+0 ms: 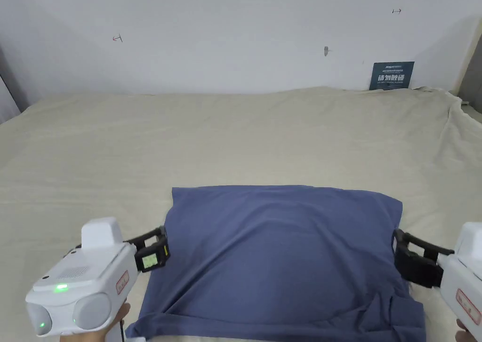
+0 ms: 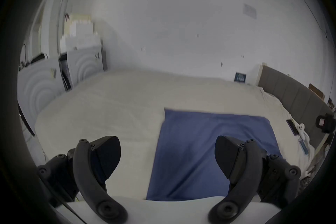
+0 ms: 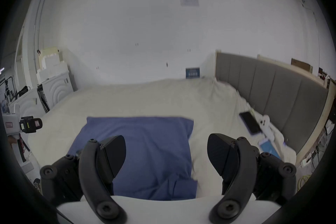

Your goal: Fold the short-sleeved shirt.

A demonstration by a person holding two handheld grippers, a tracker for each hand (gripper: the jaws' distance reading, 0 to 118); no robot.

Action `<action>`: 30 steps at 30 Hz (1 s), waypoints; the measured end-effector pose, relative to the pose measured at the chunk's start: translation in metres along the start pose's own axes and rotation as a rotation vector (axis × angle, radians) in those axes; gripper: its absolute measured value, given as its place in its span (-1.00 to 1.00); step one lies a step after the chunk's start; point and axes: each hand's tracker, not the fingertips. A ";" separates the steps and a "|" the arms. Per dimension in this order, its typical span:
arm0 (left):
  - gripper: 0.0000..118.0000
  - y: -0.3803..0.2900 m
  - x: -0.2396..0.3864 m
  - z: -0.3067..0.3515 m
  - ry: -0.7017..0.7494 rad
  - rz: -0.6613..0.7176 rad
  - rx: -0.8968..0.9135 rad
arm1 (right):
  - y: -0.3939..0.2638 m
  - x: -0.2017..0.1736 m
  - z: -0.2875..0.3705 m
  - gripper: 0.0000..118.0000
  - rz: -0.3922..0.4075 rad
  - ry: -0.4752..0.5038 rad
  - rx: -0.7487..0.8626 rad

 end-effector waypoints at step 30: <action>-1.00 -0.036 -0.018 -0.021 -0.061 0.025 -0.187 | 0.005 -0.027 0.009 -1.00 0.050 -0.062 0.117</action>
